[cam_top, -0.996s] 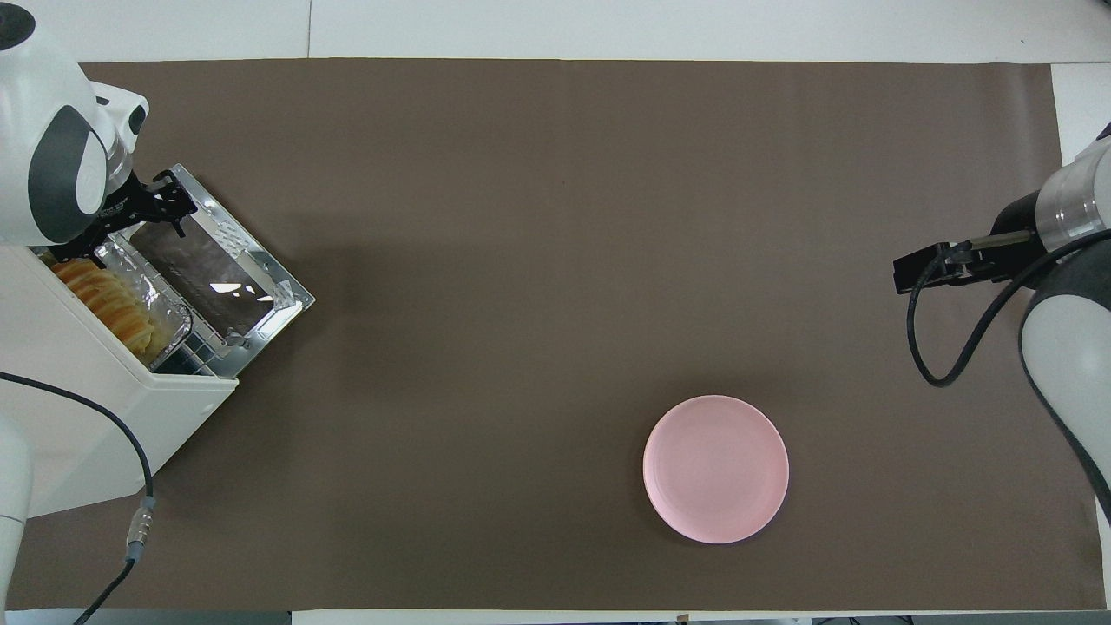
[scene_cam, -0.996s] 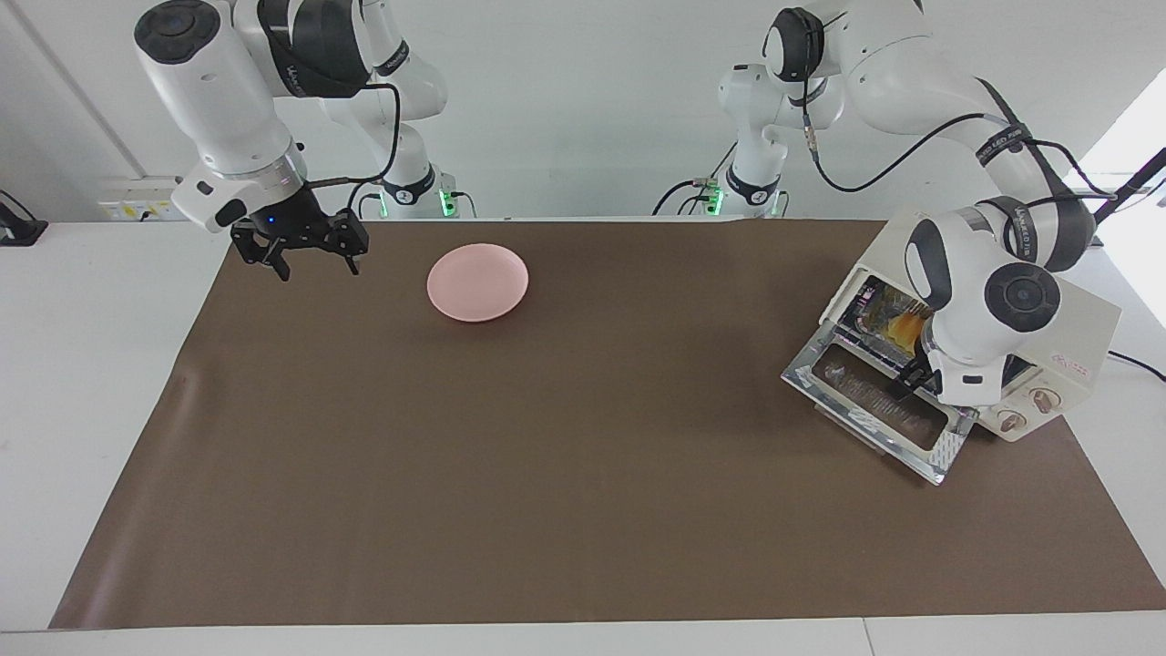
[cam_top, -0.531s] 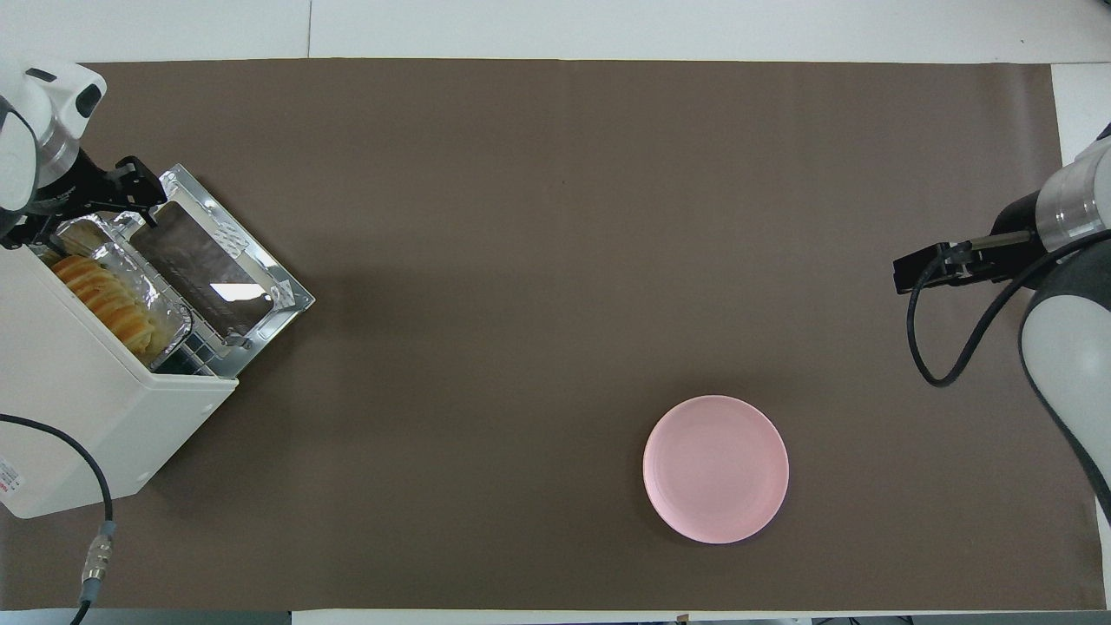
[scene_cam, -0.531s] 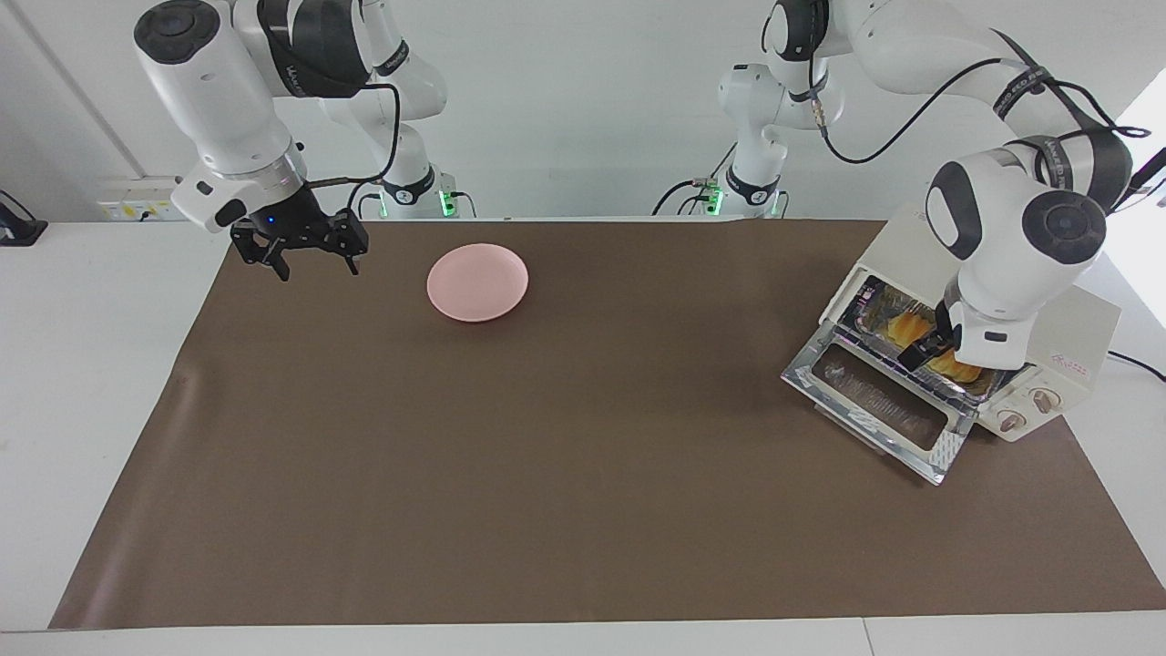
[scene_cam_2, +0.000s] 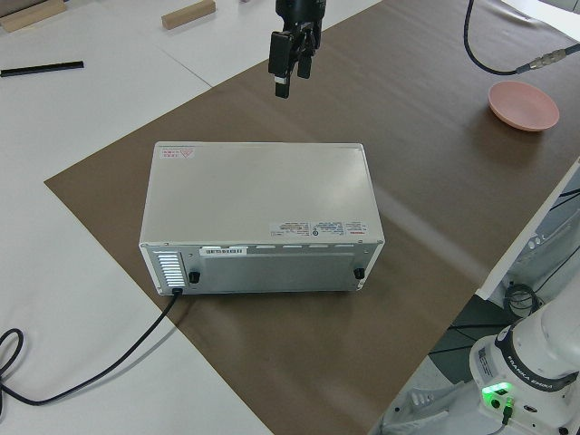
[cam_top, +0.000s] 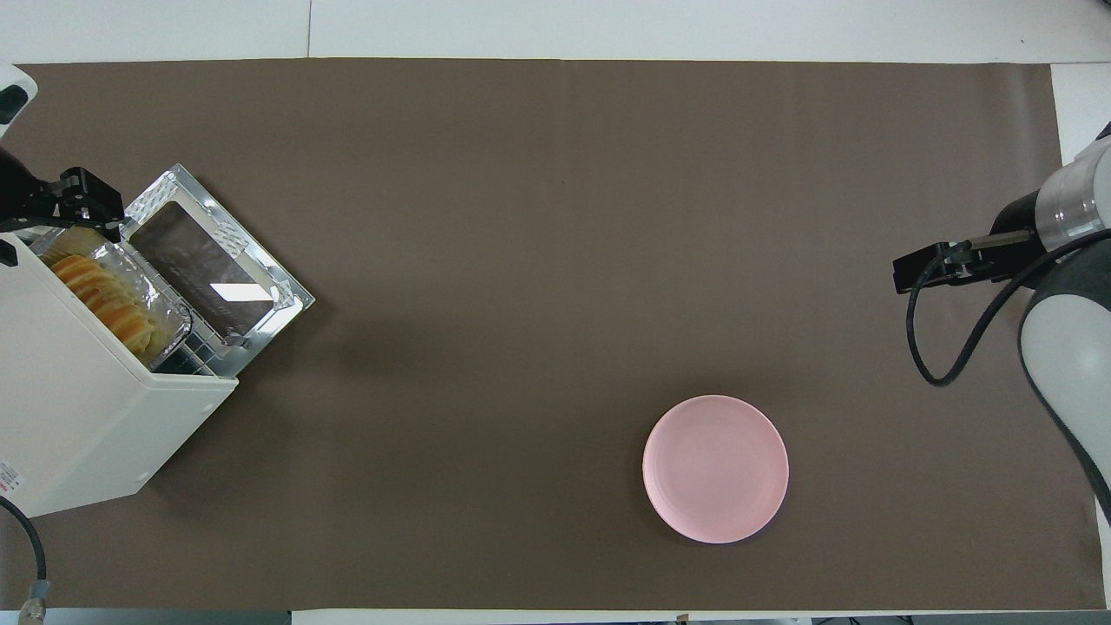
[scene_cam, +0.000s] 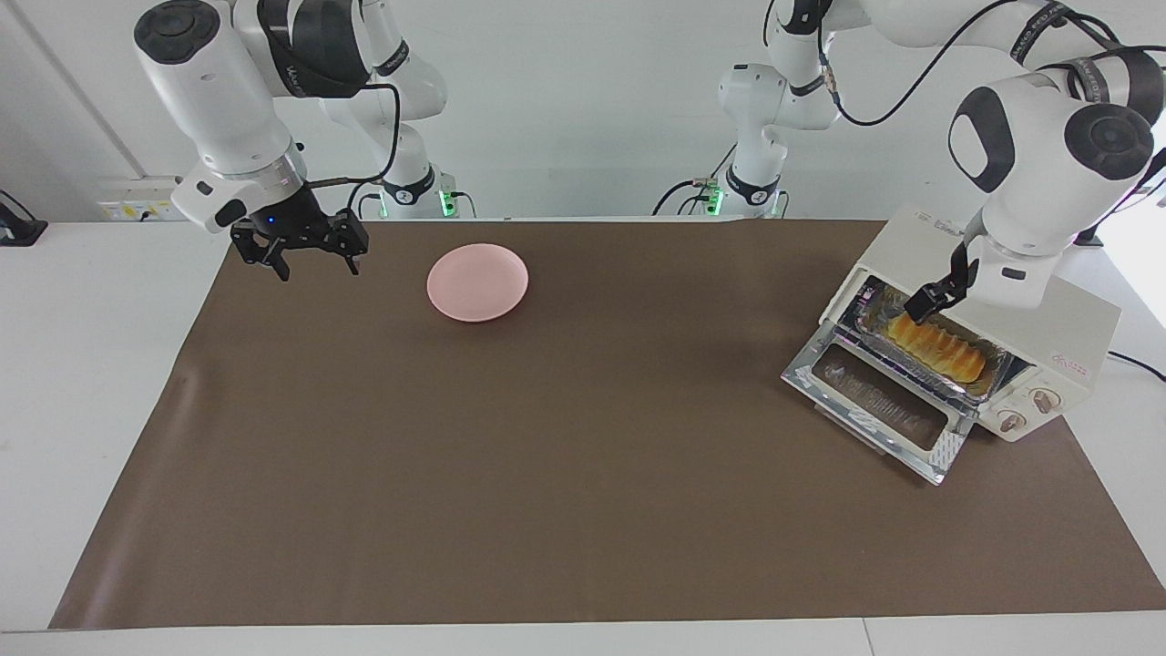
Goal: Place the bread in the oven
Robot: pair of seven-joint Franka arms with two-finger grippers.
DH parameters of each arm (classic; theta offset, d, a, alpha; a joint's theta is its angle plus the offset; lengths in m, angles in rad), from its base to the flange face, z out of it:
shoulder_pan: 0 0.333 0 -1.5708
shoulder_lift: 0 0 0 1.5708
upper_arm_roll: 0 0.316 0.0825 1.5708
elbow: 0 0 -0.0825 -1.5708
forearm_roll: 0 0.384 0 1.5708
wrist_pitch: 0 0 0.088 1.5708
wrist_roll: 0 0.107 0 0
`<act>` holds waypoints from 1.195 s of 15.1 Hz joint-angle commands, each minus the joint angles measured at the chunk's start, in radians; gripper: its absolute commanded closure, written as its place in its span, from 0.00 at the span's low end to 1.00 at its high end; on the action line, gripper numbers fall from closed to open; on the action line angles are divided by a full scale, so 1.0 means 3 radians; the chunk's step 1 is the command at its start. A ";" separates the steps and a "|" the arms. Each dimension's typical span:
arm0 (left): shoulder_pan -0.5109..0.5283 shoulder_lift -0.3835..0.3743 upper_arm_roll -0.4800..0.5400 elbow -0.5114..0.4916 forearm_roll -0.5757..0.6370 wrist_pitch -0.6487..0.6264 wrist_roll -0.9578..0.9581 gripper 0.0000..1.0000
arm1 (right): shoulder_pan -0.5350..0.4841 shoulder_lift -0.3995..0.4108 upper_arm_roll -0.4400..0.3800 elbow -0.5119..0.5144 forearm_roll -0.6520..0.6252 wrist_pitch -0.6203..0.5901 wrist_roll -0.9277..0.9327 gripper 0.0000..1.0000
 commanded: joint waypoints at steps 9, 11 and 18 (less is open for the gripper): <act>0.0045 -0.0272 0.0019 -0.0089 -0.0377 -0.0235 0.0123 0.00 | -0.0034 -0.0055 0.0035 -0.0055 -0.0053 -0.0017 -0.0028 0.00; 0.0045 -0.0273 0.0019 -0.0084 -0.0393 -0.0230 0.0118 0.00 | -0.0034 -0.0055 0.0035 -0.0055 -0.0053 -0.0017 -0.0028 0.00; 0.0640 -0.0390 -0.0617 -0.0135 -0.0378 -0.0470 0.0445 0.00 | -0.0034 -0.0050 0.0035 -0.0055 -0.0053 -0.0017 -0.0028 0.00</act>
